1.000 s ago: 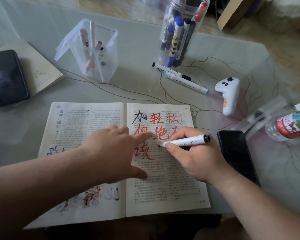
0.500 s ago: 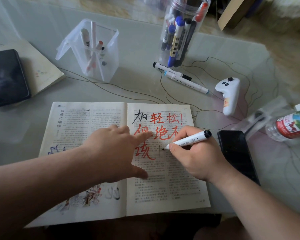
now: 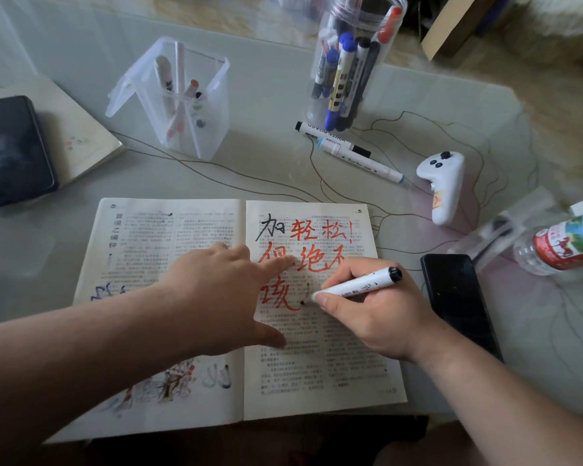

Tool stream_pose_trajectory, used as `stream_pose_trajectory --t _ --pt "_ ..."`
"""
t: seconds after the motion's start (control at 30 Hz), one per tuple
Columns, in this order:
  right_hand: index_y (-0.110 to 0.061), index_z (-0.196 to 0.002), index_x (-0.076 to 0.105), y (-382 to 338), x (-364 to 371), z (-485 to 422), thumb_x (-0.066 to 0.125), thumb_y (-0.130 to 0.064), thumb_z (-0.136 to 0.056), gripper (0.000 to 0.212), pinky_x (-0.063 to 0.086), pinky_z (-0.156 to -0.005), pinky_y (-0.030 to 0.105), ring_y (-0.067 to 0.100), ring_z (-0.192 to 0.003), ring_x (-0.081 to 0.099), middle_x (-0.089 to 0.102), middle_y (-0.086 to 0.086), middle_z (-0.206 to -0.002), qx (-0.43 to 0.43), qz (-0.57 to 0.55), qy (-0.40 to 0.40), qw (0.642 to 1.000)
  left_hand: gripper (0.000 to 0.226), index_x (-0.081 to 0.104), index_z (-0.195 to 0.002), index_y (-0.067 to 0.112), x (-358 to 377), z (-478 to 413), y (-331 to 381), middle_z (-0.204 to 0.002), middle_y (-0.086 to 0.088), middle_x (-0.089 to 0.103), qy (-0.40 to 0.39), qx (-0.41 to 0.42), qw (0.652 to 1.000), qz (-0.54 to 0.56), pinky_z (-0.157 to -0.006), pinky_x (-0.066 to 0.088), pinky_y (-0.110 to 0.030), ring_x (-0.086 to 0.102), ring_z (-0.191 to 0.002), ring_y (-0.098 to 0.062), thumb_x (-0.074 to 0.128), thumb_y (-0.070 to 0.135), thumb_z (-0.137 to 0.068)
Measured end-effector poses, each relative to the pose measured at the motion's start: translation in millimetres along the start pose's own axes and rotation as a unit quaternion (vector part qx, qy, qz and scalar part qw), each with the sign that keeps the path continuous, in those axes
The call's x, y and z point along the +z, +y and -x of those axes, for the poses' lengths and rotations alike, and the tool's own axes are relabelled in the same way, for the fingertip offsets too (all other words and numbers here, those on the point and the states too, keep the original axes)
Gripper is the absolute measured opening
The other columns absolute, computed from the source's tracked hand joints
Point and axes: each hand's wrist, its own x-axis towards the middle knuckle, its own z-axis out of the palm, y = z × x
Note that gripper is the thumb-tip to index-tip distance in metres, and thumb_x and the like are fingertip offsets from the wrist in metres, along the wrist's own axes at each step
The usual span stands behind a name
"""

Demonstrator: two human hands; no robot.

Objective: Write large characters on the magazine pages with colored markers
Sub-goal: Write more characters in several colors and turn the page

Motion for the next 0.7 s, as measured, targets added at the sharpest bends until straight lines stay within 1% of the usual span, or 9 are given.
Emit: stream_pose_trajectory --t 0.07,0.17,0.27,0.33,0.37,0.47,0.5,0.6,0.7 --pt "-0.017 -0.071 0.070 -2 0 0 0.081 -0.019 -0.082 0.016 0.046 -0.054 0.028 0.014 -0.060 0.059 0.067 -0.002 -0.068 -0.006 0.009 -0.008 1.000 0.112 -0.010 -0.150 0.055 0 -1 0 -0.125 0.006 0.048 0.000 0.000 1.000 0.000 -0.092 0.047 -0.035 0.049 -0.118 -0.019 0.047 0.097 -0.064" --pt "-0.013 -0.067 0.063 -1 3 0 0.078 -0.012 -0.082 0.021 0.040 -0.050 0.020 0.011 -0.055 0.053 0.062 -0.003 -0.061 -0.015 0.027 0.007 0.999 0.112 -0.010 -0.151 0.055 1 0 -1 -0.124 0.006 0.048 0.001 0.001 1.000 0.001 -0.090 0.048 -0.035 0.050 -0.118 -0.019 0.047 0.097 -0.064" --pt "-0.012 -0.064 0.056 4 3 -2 0.075 -0.007 -0.080 0.025 0.036 -0.048 0.022 0.007 -0.050 0.045 0.053 -0.007 -0.052 0.016 0.022 0.041 0.999 0.111 -0.010 -0.150 0.057 1 0 0 -0.123 0.007 0.049 0.003 0.001 1.000 0.007 -0.088 0.049 -0.034 0.050 -0.116 -0.018 0.047 0.097 -0.063" --pt "-0.012 -0.065 0.058 6 -1 -4 0.076 -0.008 -0.080 0.024 0.039 -0.051 0.024 0.007 -0.052 0.048 0.055 -0.009 -0.053 0.033 -0.001 0.051 0.998 0.111 -0.011 -0.149 0.058 2 0 0 -0.123 0.007 0.049 0.003 0.003 1.000 0.007 -0.087 0.050 -0.034 0.050 -0.115 -0.017 0.047 0.097 -0.063" --pt "-0.011 -0.066 0.060 7 -4 -4 0.077 -0.010 -0.080 0.022 0.041 -0.052 0.026 0.010 -0.053 0.051 0.058 -0.007 -0.055 0.034 -0.022 0.064 0.997 0.111 -0.011 -0.149 0.057 1 1 0 -0.123 0.007 0.049 0.004 0.004 1.000 0.006 -0.088 0.050 -0.034 0.050 -0.115 -0.017 0.046 0.097 -0.063" --pt "-0.008 -0.070 0.063 10 -9 -5 0.074 -0.026 -0.077 0.022 0.048 -0.059 0.037 0.029 -0.063 0.061 0.068 0.009 -0.065 0.020 -0.067 0.102 0.992 0.110 -0.011 -0.150 0.058 1 0 -1 -0.122 0.007 0.049 0.007 0.006 1.000 0.007 -0.089 0.049 -0.035 0.050 -0.116 -0.018 0.046 0.097 -0.064" --pt "-0.009 -0.071 0.063 11 -9 -5 0.073 -0.030 -0.076 0.023 0.048 -0.059 0.038 0.029 -0.063 0.061 0.067 0.010 -0.066 0.014 -0.058 0.103 0.993 0.110 -0.010 -0.150 0.058 1 0 -2 -0.122 0.007 0.049 0.008 0.006 1.000 0.009 -0.089 0.049 -0.035 0.050 -0.116 -0.018 0.046 0.097 -0.064" --pt "-0.016 -0.071 0.065 12 -5 -1 0.073 -0.034 -0.076 0.021 0.045 -0.055 0.030 0.011 -0.056 0.056 0.065 0.000 -0.063 0.005 -0.025 0.087 0.996 0.110 -0.010 -0.150 0.058 2 0 -2 -0.121 0.007 0.048 0.006 0.005 1.000 0.007 -0.089 0.049 -0.036 0.049 -0.116 -0.018 0.046 0.097 -0.063" --pt "-0.014 -0.069 0.063 11 -1 0 0.080 -0.022 -0.081 0.023 0.041 -0.051 0.024 0.006 -0.052 0.050 0.061 -0.008 -0.058 -0.007 0.000 0.083 0.997 0.109 -0.009 -0.149 0.060 2 -1 -2 -0.120 0.007 0.049 0.007 0.004 1.000 0.006 -0.087 0.049 -0.035 0.050 -0.115 -0.018 0.046 0.098 -0.063"
